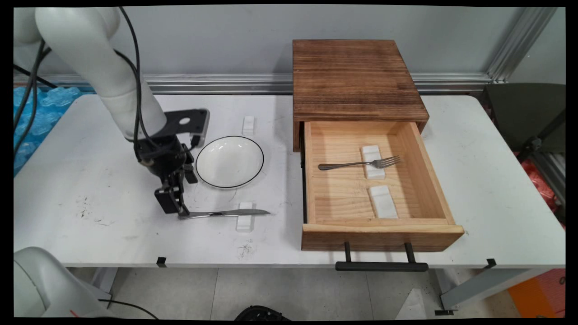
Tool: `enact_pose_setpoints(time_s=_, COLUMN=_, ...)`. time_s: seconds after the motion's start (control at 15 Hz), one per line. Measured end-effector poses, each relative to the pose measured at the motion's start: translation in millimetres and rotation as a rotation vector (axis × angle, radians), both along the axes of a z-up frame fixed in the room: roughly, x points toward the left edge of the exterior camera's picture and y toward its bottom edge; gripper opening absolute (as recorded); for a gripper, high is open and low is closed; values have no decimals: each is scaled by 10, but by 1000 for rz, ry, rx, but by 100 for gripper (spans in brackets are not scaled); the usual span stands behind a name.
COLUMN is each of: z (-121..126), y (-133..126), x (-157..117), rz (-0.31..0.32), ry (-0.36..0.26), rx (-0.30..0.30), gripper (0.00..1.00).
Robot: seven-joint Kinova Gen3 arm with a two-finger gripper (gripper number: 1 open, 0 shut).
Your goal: Pick up the knife from the right of the white plate
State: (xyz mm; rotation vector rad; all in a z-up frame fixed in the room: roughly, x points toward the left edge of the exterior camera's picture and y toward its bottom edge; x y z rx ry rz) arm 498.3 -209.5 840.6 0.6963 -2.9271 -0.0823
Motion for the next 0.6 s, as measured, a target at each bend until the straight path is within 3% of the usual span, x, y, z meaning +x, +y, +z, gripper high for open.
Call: enact_pose_setpoints(time_s=0.6, z=-512, y=97, x=-237, rz=-14, ry=-19, rx=-60, gripper=100)
